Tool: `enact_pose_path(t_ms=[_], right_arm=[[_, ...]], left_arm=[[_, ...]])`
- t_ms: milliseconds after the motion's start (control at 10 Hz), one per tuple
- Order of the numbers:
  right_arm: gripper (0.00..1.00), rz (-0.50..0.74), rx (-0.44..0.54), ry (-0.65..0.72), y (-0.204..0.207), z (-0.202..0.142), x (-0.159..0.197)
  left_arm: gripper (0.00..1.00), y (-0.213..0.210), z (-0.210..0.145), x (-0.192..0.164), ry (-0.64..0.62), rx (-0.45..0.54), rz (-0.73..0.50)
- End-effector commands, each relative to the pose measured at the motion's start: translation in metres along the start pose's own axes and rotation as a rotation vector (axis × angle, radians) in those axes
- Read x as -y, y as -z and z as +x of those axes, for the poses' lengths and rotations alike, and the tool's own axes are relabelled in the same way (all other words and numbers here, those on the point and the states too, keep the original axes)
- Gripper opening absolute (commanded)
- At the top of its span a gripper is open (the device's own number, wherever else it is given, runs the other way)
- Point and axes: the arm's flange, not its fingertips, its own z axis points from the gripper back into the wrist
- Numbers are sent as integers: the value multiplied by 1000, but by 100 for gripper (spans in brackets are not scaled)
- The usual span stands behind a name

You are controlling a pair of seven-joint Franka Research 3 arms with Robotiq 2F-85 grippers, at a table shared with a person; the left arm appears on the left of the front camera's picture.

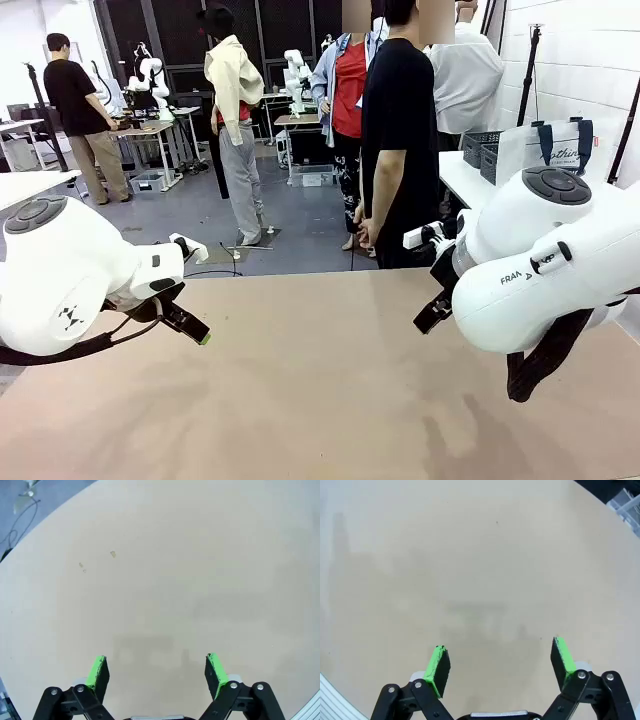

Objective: Transfer purchased items from the store into the shopping bag.
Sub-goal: Open the Reusable shopping bag in the center of the table.

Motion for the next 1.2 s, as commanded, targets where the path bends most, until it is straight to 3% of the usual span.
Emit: enact_pose_path(t_ms=[0, 1100], right_arm=[[100, 0, 0, 0, 0, 0, 0], [100, 0, 0, 0, 0, 0, 0]], left_arm=[[100, 0, 0, 0, 0, 0, 0], [100, 0, 0, 0, 0, 0, 0]])
